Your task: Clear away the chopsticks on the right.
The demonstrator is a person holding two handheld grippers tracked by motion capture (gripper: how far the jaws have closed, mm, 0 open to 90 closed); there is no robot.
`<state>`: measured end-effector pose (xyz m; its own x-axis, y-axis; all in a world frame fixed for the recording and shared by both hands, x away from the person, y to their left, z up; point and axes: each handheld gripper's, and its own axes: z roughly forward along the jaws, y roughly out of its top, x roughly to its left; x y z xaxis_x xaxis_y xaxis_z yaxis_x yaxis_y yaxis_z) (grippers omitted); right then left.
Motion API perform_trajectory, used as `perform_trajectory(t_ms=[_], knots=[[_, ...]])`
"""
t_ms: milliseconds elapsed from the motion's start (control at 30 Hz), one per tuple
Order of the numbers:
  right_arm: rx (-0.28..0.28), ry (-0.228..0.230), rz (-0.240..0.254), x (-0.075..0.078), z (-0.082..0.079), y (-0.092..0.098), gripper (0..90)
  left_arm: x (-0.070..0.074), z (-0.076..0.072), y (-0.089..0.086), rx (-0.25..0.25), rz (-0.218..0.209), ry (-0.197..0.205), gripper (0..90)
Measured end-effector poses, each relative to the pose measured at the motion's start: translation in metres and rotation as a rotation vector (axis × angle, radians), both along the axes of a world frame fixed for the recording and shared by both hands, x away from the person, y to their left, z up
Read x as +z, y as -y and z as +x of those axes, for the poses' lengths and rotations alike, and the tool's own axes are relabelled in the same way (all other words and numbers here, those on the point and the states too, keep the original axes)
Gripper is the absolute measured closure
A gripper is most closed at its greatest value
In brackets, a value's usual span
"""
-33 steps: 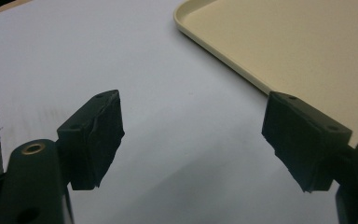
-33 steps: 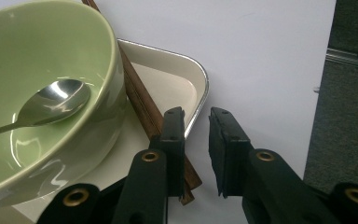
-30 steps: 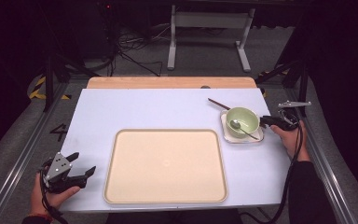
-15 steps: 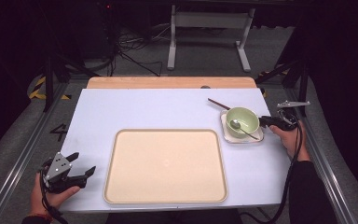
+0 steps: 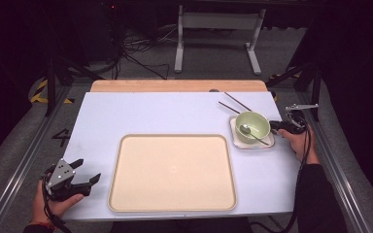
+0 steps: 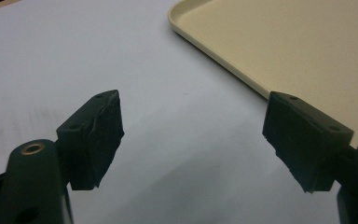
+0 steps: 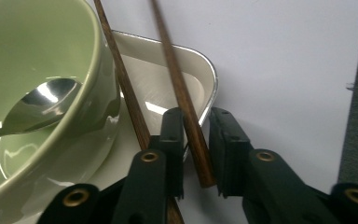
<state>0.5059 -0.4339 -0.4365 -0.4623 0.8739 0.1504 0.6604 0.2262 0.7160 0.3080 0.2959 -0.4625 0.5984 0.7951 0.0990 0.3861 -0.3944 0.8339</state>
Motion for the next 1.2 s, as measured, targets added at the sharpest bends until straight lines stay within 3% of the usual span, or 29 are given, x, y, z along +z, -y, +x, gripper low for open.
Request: perform_trajectory(t_ms=[200, 467, 900, 933, 967, 1200], knots=[[-0.002, 0.011, 0.027, 0.001, -0.001, 0.002, 83.4, 0.000, 0.000, 0.001, -0.003, 0.007, 0.001, 21.0], [-0.006, 0.024, 0.012, 0.004, -0.004, 0.002, 84.1, 0.001, 0.000, 0.000, -0.001, 0.009, 0.003, 21.0], [-0.029, 0.147, 0.026, 0.030, -0.025, 0.007, 84.3, 0.002, -0.001, -0.003, 0.009, 0.003, 0.008, 21.1], [-0.033, 0.187, 0.035, 0.040, -0.032, 0.005, 84.3, 0.002, -0.002, -0.003, 0.011, 0.003, 0.009, 21.1], [-0.029, 0.199, 0.036, 0.042, -0.034, 0.004, 84.3, 0.002, -0.002, -0.003, 0.011, 0.004, 0.011, 21.1], [-0.003, 0.243, 0.053, 0.057, -0.050, -0.006, 84.3, 0.002, -0.002, -0.003, 0.006, -0.008, 0.010, 21.2]])
